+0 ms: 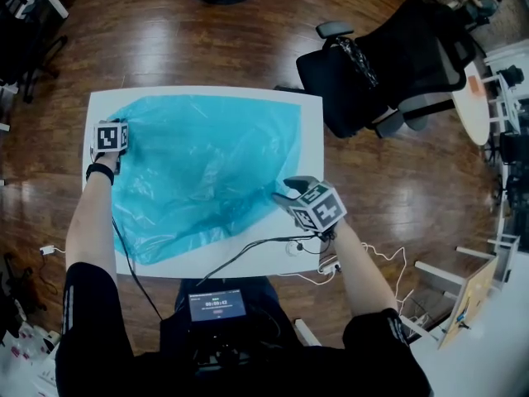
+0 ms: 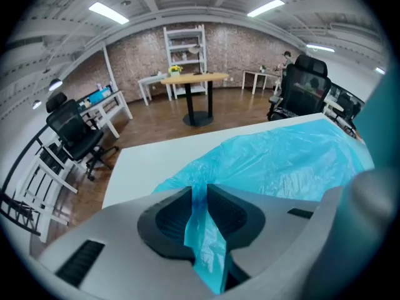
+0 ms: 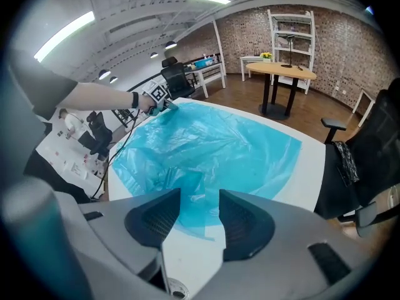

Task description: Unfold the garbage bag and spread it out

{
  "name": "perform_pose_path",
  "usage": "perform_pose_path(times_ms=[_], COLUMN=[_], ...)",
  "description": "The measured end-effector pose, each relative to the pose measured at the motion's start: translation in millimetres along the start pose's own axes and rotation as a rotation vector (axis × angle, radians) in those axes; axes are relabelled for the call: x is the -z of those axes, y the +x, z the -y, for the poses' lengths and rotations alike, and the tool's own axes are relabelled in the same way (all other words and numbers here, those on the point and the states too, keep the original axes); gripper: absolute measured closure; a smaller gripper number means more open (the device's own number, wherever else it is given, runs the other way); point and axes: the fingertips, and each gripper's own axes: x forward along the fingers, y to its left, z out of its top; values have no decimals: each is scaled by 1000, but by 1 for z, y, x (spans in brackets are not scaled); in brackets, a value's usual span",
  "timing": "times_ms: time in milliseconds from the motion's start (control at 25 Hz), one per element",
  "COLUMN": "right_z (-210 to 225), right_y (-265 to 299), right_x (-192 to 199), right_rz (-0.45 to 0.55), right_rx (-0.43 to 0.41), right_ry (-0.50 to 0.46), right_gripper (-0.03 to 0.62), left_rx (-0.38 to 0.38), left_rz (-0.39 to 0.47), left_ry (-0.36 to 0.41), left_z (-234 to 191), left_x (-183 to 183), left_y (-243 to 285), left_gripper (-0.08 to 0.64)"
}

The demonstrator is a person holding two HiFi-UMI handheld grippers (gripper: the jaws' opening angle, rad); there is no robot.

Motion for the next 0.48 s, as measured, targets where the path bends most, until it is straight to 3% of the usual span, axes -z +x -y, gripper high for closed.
perform_pose_path(times_ms=[240,480], right_z=[-16,-19], right_y=[-3,-1], right_x=[21,45], right_rz=[-26,-53], right_rx=[-75,-31], right_ry=[89,138], right_gripper=[365,382], left_rx=[-42,-49], left_rz=[-16,-2], left_ry=[65,40], left_z=[4,7], left_x=[-2,-3], left_y=[0,0], left_gripper=[489,512])
